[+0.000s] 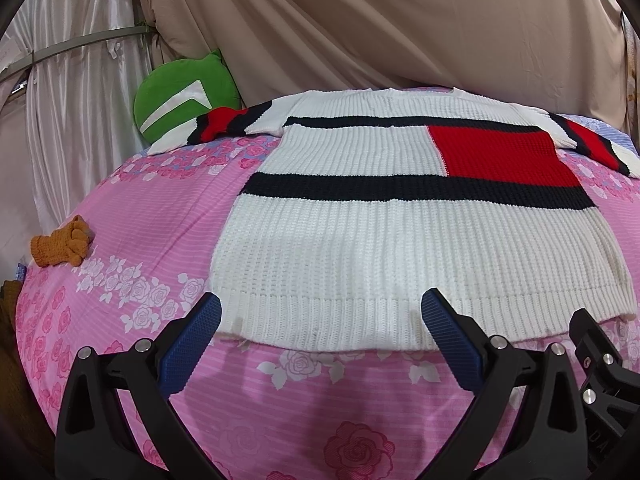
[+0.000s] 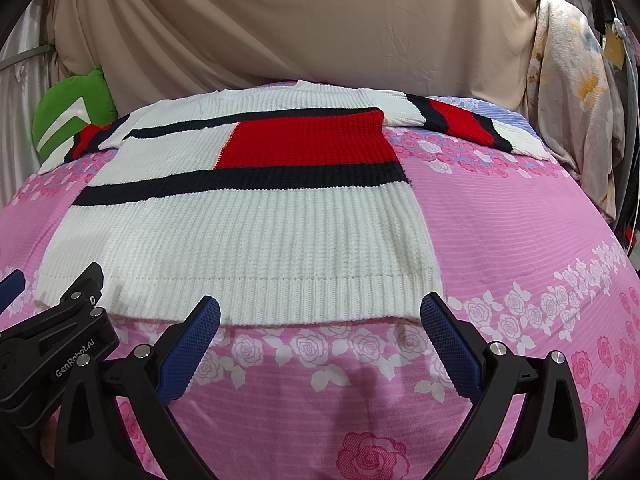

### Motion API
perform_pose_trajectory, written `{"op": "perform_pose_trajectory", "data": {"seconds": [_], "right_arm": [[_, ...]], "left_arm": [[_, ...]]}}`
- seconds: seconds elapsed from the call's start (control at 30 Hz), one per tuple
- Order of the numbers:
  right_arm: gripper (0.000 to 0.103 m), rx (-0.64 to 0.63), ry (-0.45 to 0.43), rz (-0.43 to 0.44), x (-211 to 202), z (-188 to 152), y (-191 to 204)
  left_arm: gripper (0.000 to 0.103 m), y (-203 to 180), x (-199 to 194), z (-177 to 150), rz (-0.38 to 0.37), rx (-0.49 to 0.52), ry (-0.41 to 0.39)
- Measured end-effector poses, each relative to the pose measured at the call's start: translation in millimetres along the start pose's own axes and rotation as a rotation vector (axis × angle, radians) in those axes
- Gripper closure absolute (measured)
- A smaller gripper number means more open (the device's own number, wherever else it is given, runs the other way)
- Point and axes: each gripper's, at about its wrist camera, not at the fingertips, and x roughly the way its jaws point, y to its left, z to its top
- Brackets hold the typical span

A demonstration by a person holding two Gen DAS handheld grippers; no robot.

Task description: Fold small clothes

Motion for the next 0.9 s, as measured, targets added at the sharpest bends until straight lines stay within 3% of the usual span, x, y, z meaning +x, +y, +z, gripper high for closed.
{"op": "perform_pose_trajectory", "data": {"seconds": [0.9], "right_arm": [[0.005, -0.001, 0.0, 0.001, 0.3, 0.2, 0.3]], "left_arm": [[0.005, 1.3, 0.0, -0.6, 0.011, -0.001, 0.0]]}}
